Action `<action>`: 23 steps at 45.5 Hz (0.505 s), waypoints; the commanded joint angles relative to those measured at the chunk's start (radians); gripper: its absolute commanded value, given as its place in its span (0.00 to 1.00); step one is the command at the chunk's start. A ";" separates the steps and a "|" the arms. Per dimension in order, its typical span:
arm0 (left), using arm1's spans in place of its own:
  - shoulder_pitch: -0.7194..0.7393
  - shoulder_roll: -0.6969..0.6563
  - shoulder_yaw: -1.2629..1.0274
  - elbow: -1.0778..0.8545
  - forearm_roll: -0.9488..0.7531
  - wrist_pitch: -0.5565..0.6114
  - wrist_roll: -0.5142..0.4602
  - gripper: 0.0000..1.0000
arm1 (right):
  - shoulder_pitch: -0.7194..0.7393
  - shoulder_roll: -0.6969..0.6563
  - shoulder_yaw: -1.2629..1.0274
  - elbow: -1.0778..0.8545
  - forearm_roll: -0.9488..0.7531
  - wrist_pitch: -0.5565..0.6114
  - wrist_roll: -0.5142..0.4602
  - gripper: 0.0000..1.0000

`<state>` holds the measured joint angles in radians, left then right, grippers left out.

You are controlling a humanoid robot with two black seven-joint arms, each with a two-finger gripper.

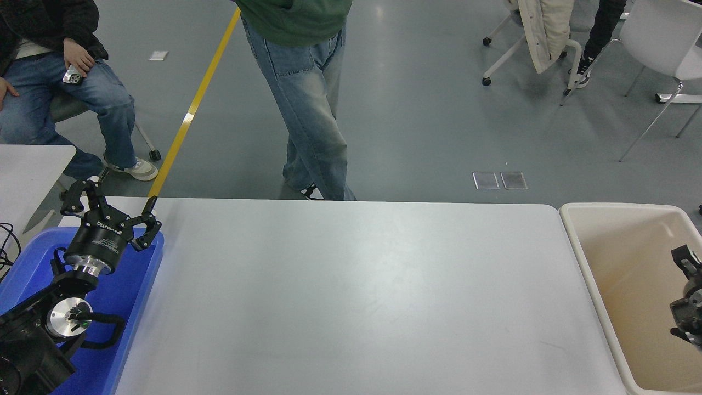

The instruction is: Clean the table surface

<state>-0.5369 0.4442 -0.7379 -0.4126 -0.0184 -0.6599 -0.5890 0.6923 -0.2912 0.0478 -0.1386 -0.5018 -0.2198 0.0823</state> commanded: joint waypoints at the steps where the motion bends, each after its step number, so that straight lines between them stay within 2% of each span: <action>1: 0.000 -0.001 0.000 0.000 0.000 -0.001 0.000 1.00 | 0.012 0.006 -0.003 0.002 0.000 -0.003 0.000 1.00; 23: 0.000 -0.001 0.000 0.000 0.000 -0.001 0.000 1.00 | 0.039 0.012 0.001 0.005 0.002 0.002 0.000 1.00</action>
<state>-0.5369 0.4439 -0.7378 -0.4125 -0.0184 -0.6599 -0.5890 0.7138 -0.2818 0.0476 -0.1355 -0.5016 -0.2206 0.0828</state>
